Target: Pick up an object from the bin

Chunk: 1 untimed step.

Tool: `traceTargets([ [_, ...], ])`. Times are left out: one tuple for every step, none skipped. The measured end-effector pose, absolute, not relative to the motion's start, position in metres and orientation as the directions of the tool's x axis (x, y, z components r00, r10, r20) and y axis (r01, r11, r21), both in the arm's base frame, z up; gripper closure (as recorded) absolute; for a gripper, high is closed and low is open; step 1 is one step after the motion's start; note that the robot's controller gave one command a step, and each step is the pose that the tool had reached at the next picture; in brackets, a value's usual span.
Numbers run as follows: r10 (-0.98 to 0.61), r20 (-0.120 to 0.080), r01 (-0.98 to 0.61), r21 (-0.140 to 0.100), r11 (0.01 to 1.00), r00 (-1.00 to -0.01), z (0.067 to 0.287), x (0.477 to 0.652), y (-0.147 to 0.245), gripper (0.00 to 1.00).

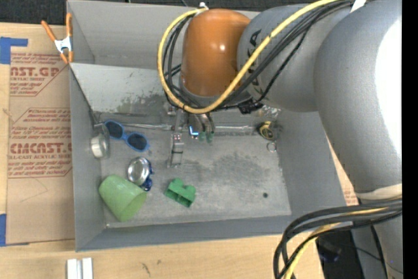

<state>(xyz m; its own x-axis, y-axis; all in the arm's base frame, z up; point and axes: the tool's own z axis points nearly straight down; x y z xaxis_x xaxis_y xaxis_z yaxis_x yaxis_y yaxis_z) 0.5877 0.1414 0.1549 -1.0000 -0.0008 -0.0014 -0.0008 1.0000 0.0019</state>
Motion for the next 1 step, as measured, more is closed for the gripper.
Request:
traceTargets([
  [-0.322, 0.003, -0.322, 0.001, 0.947, -0.947, 0.0679, 0.5641, 0.1882, 0.0],
])
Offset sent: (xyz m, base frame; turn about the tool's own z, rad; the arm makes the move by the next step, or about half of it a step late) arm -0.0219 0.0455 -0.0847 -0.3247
